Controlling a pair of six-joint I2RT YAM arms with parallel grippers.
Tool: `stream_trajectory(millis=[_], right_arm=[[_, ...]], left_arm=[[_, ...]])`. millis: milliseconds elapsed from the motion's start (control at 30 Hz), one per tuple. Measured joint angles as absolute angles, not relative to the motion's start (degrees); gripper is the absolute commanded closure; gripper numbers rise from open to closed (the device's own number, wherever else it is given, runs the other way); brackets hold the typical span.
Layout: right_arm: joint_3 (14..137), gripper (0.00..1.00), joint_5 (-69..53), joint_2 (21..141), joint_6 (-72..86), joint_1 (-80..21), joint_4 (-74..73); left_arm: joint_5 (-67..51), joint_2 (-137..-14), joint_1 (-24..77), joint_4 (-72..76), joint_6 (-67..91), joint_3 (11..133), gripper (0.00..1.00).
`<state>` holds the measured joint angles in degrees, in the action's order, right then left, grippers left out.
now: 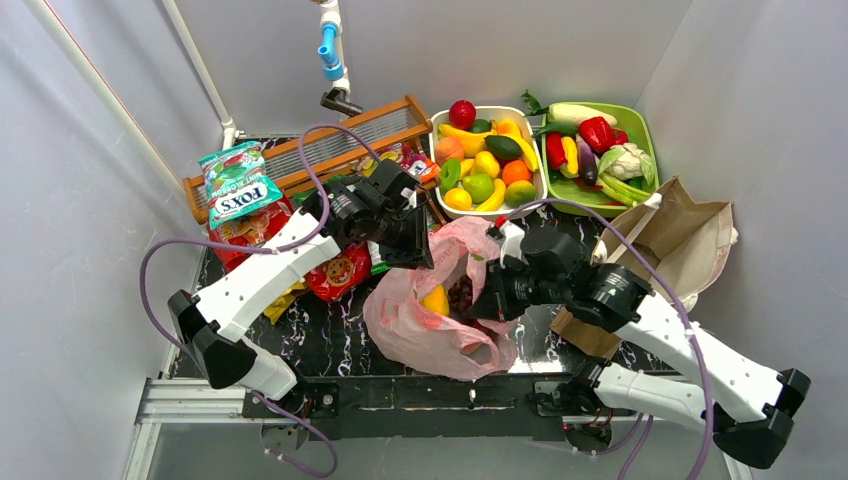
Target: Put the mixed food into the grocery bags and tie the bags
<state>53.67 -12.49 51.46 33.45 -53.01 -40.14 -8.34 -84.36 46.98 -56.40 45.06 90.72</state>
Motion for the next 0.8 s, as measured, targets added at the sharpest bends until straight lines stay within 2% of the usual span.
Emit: stream_trajectory(millis=[67,100,133,233,567,700,800], right_arm=[[56.84,0.99,-12.93,50.81,33.76,-53.01,-40.56],[58.37,0.99,-13.26,50.59,34.00,-53.01,-40.56],[59.90,0.99,-13.52,50.48,34.26,-53.01,-40.60],[63.40,0.99,-13.91,50.54,34.85,-53.01,-40.71],[71.57,0.99,-12.40,52.53,37.76,-53.01,-44.25],[71.77,0.99,-6.26,54.33,39.92,-53.06,-48.53],[70.46,0.99,-4.23,54.33,40.86,-53.06,-49.63]], left_arm=[[-7.25,-84.36,46.98,-58.72,44.66,92.66,0.45],[-6.63,-84.36,46.98,-59.96,44.40,93.71,0.30],[-6.22,-84.36,46.98,-61.12,44.16,94.78,0.20],[-5.30,-84.12,46.98,-63.88,43.35,97.30,0.03],[-5.08,-76.82,47.51,-73.32,41.41,101.67,0.03],[-5.52,-74.96,54.24,-76.60,41.10,101.71,0.06],[-5.67,-74.37,61.41,-75.61,44.69,91.72,0.06]])
